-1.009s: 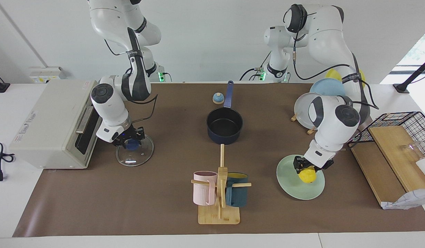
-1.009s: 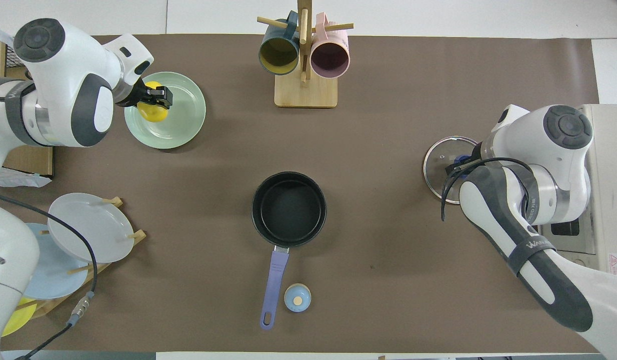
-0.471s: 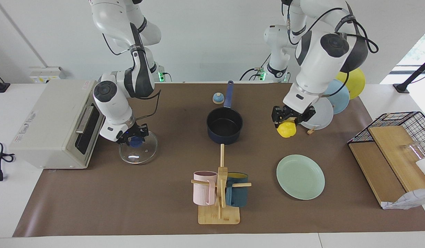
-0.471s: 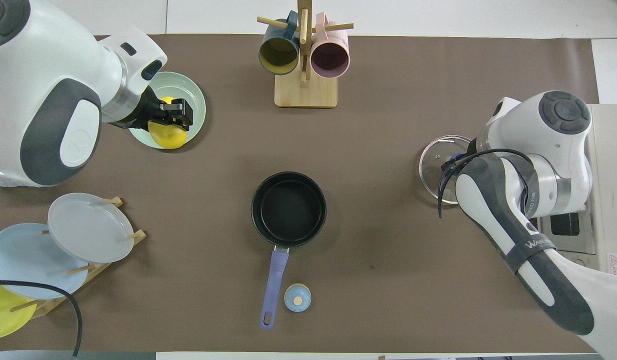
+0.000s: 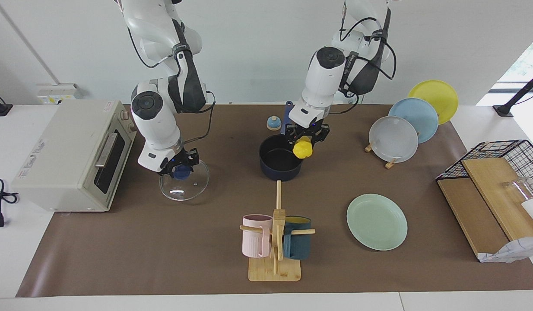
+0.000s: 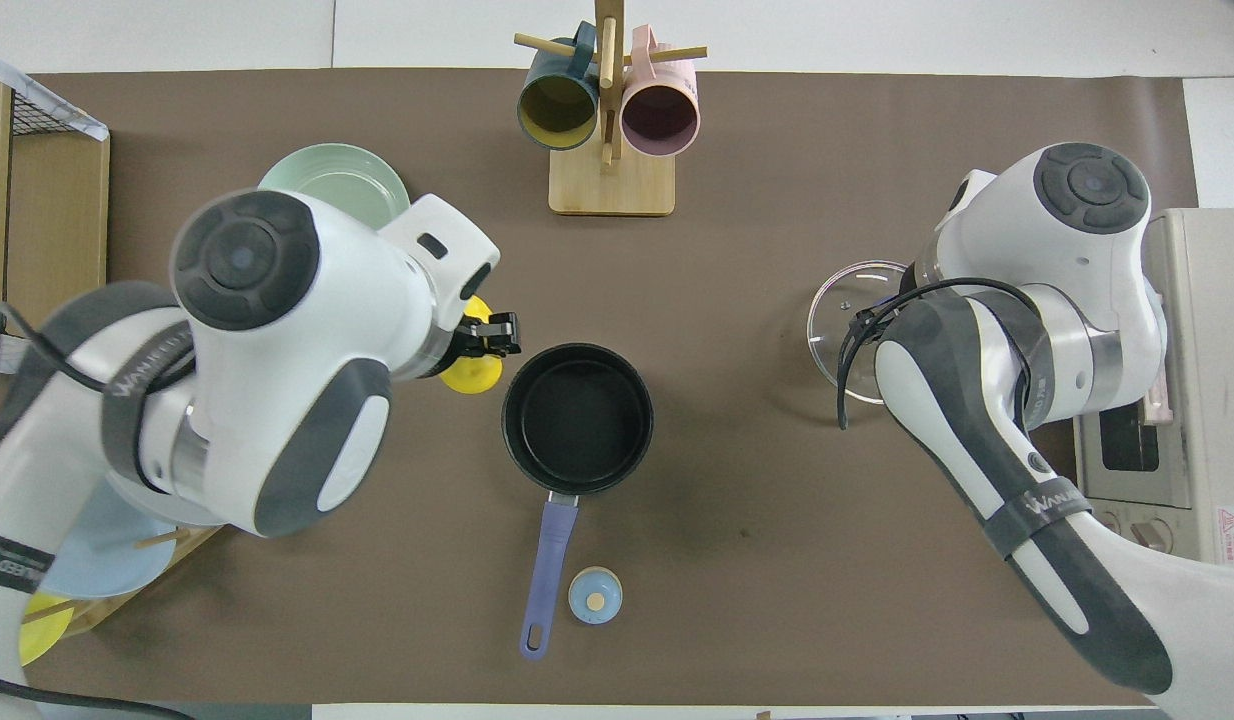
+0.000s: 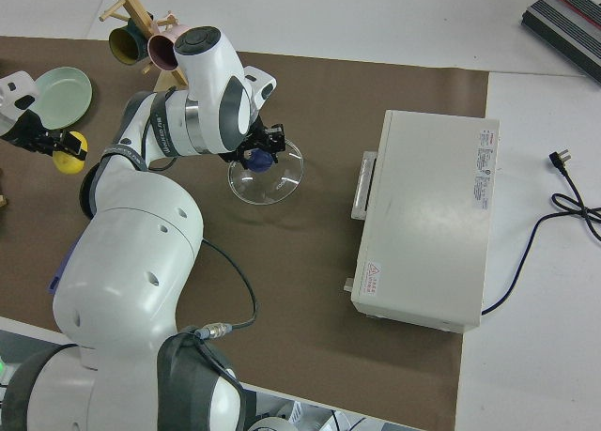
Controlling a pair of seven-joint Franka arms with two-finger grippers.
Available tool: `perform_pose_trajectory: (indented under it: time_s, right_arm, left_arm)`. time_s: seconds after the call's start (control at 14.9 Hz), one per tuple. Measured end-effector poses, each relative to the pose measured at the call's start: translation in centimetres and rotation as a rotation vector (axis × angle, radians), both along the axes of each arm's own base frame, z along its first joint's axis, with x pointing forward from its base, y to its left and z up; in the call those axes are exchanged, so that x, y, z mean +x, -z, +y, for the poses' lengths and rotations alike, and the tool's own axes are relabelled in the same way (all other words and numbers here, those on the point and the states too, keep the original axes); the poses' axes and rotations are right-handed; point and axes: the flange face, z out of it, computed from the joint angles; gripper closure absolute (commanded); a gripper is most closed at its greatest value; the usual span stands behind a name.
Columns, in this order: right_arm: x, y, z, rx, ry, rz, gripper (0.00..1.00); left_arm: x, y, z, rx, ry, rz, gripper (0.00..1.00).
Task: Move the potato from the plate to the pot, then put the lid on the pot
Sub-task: 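Lift the potato with the left gripper and carry it over the saucepan, then lower the potato into the saucepan and open the left gripper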
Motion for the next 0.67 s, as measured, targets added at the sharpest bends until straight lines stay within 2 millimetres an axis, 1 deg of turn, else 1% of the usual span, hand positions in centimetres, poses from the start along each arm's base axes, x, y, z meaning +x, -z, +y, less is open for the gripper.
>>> perform_pose_trajectory:
  time_s: [0.13,0.4,0.54,0.67]
  right_arm:
    - [0.0,0.0,0.1,0.000,-0.002,0.000,1.00]
    - [0.0,0.1,0.1,0.000,-0.002,0.002,1.00]
    - [0.0,0.2,0.1,-0.001,0.002,0.004,1.00]
    - [0.0,0.3,0.1,-0.005,0.043,0.003,1.00]
  left_arm:
    - [-0.6,1.6,-1.0,-0.005,0.008,-0.007,1.00]
    - [-1.3,5.0,-2.2,0.005,0.029,0.004,1.00]
    - [-1.5,6.3,-2.8,0.008,0.038,0.007,1.00]
    - [-1.8,7.5,-3.4,0.015,0.043,0.016,1.00]
